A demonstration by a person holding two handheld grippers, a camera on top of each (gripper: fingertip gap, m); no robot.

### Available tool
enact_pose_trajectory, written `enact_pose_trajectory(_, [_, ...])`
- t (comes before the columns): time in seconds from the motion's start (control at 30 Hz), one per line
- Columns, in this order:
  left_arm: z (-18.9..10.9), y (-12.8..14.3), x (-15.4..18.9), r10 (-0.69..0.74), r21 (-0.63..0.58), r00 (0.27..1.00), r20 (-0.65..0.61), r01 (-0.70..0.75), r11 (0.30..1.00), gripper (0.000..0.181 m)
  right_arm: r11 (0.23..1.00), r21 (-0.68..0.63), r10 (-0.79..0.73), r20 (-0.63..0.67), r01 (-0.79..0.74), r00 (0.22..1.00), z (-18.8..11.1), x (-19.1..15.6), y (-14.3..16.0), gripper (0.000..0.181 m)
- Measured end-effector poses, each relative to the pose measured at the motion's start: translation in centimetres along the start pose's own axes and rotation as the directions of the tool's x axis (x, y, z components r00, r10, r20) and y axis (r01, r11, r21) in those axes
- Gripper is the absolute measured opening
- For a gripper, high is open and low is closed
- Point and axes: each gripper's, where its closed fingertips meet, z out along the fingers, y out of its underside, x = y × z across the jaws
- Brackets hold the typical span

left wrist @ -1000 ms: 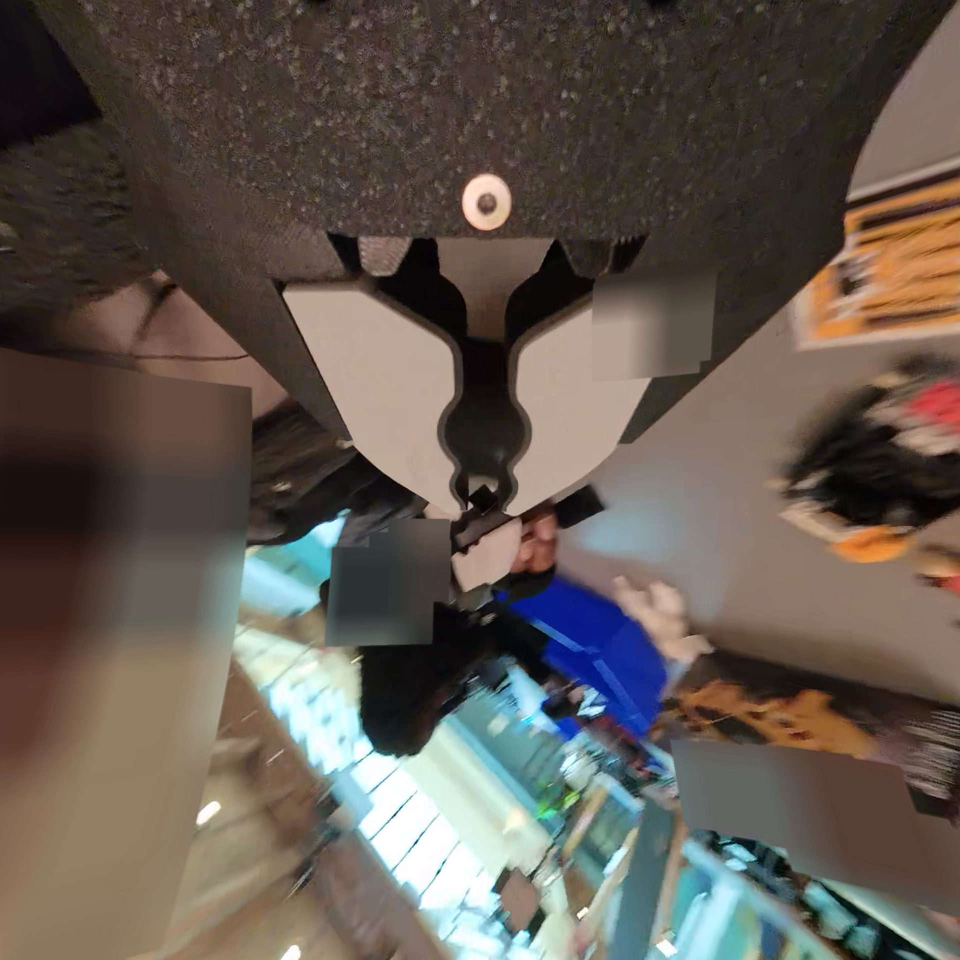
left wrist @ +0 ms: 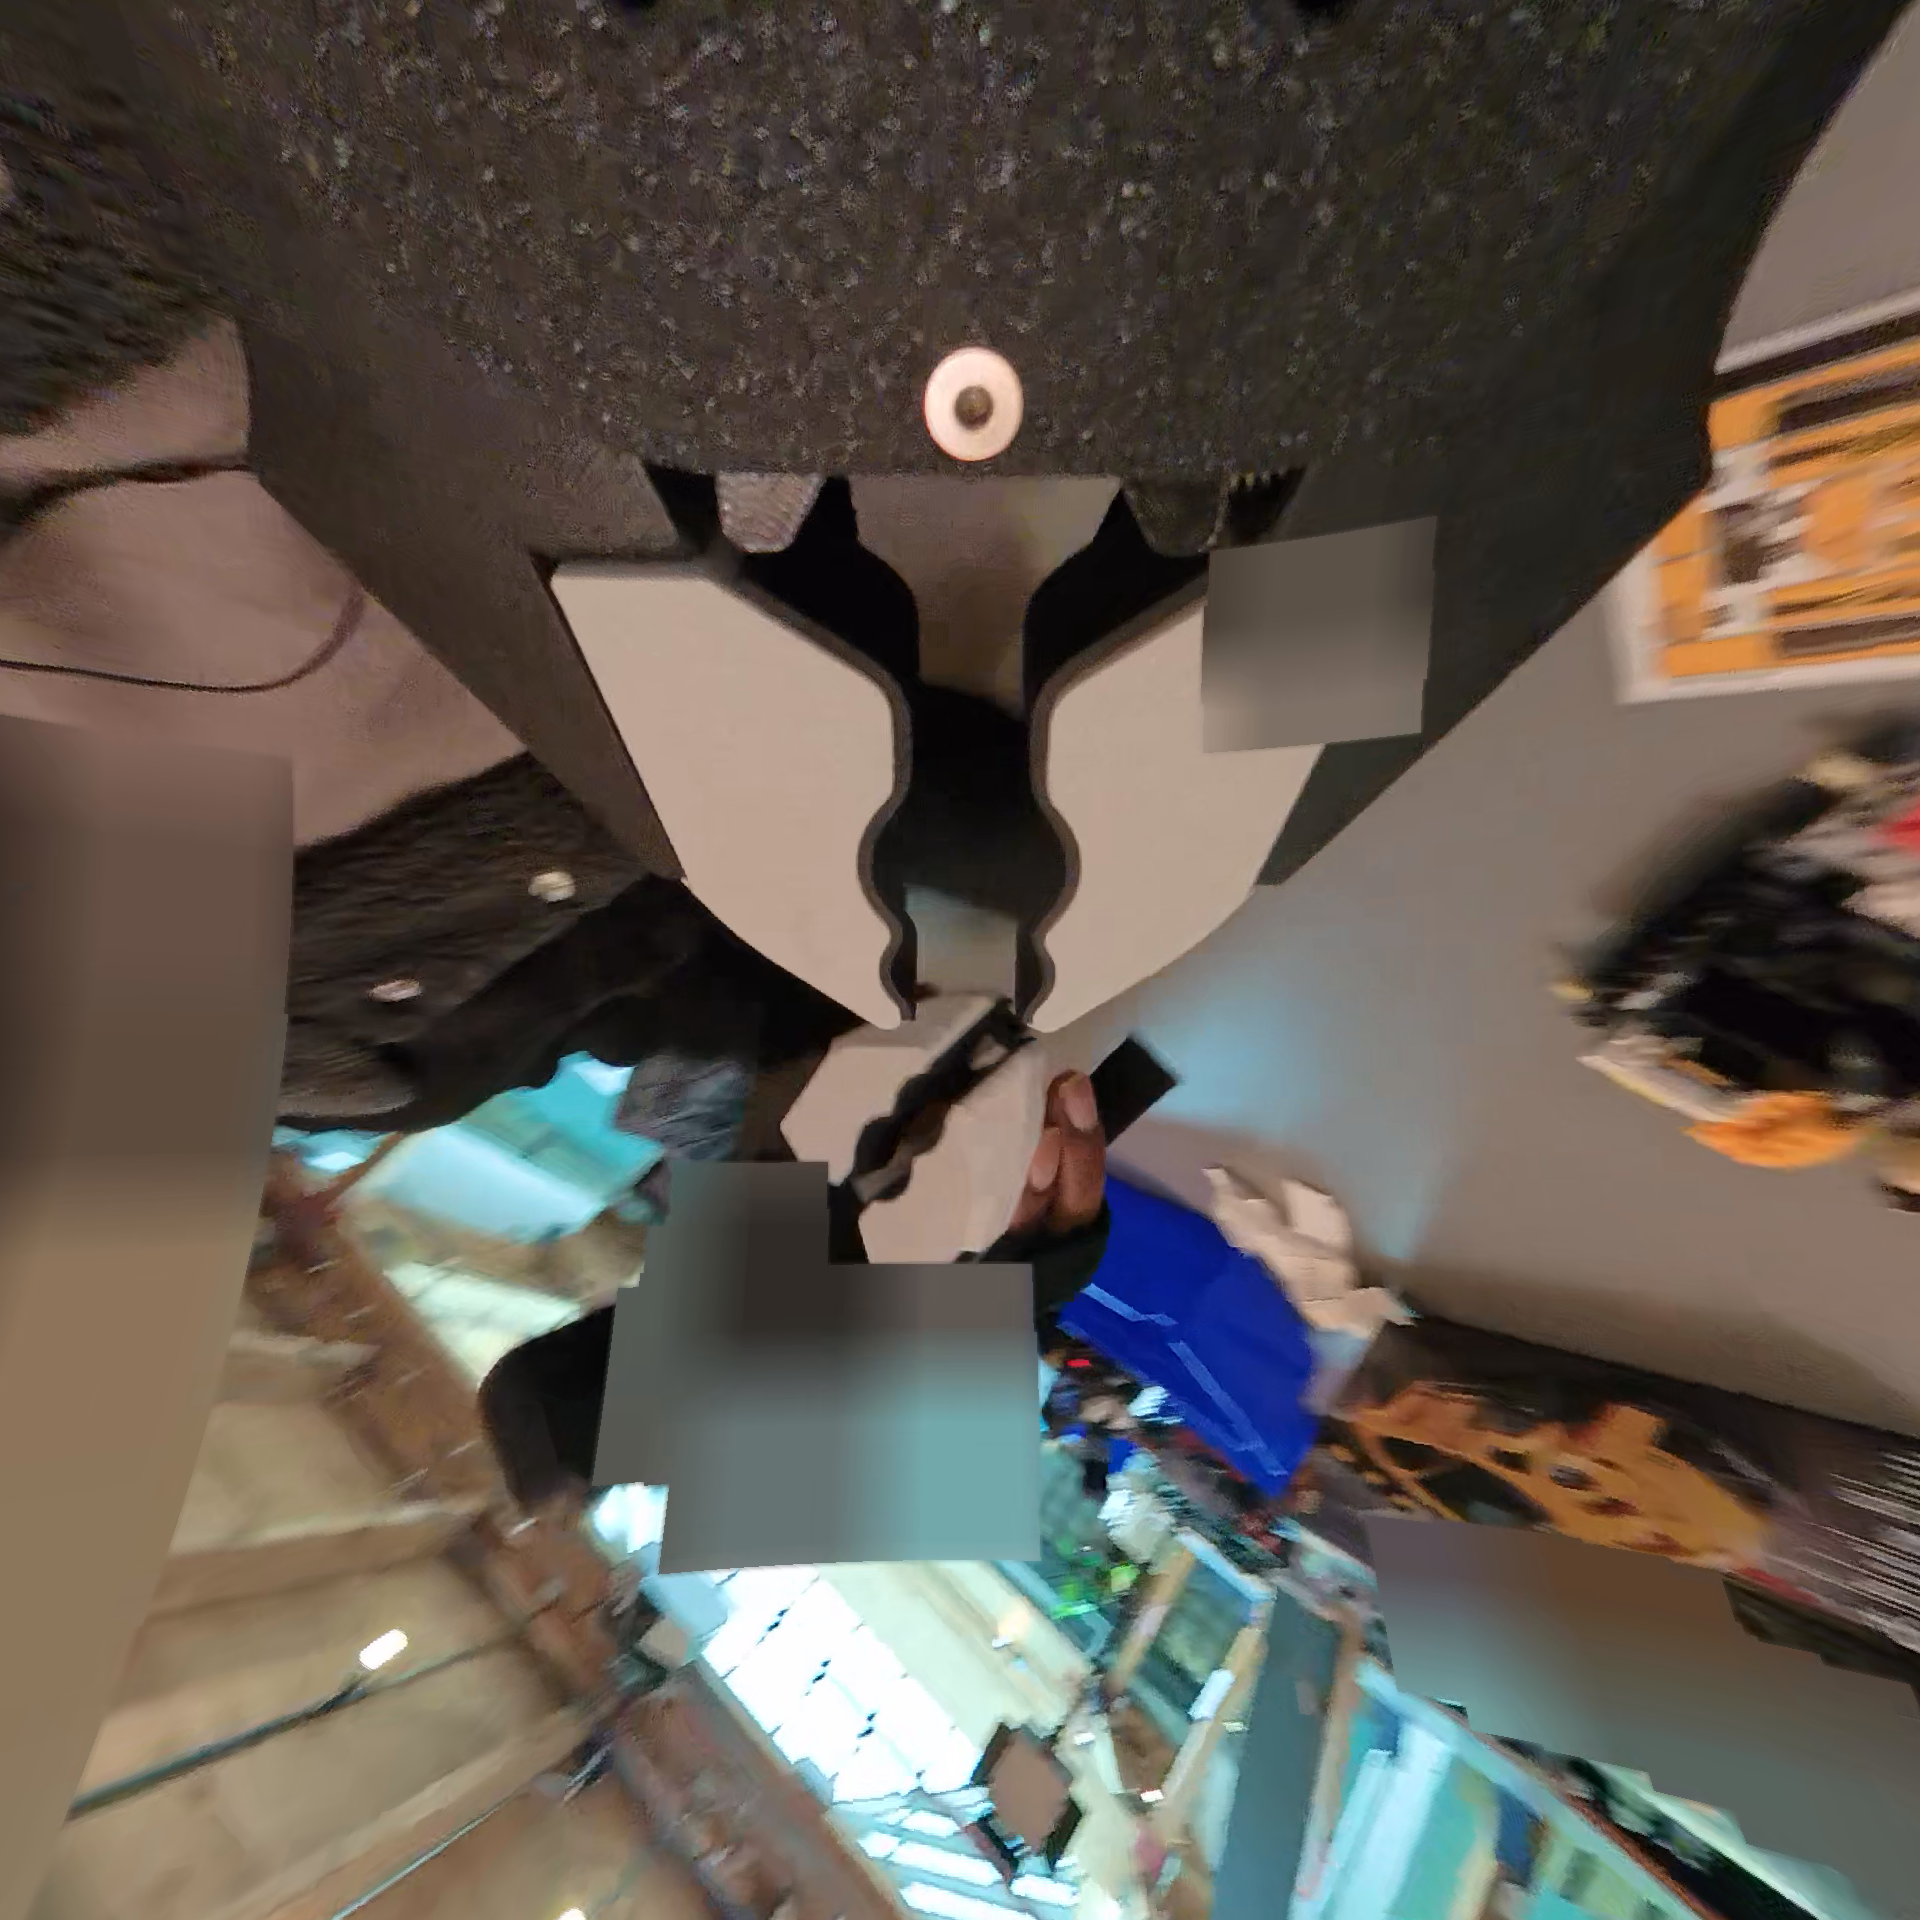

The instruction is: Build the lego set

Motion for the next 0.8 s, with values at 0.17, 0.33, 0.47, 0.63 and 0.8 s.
enact_pose_trajectory(0.17, [-1.4,1.6,-3.8,0.293,-0.196,0.904,0.313,-0.24,0.951,0.015,0.884,-0.467,0.092,0.196,0.01,0.976,-0.9,0.7,11.2,0.008])
enact_pose_trajectory(0.33, [-4.8,4.3,-8.9,0.624,-0.587,0.622,0.473,-0.306,0.749,0.008,0.79,-0.602,0.137,0.36,0.118,0.923,-0.5,-1.8,14.7,0.008])
enact_pose_trajectory(0.47, [-5.8,5.6,-9.8,0.593,-0.609,0.65,0.476,-0.243,0.755,0.009,0.757,-0.63,0.122,0.399,0.175,0.909,-0.2,-2.7,15.1,0.008])
enact_pose_trajectory(0.63, [-5.6,5.9,-9.8,0.586,-0.606,0.66,0.469,-0.243,0.758,0.009,0.745,-0.641,0.118,0.397,0.183,0.91,-0.2,-2.9,15.0,0.014])
enact_pose_trajectory(0.8, [-5.8,6.2,-10.1,0.596,-0.62,0.651,0.471,-0.236,0.748,0.009,0.76,-0.631,0.105,0.355,0.155,0.929,-0.6,-2.7,14.8,0.019])
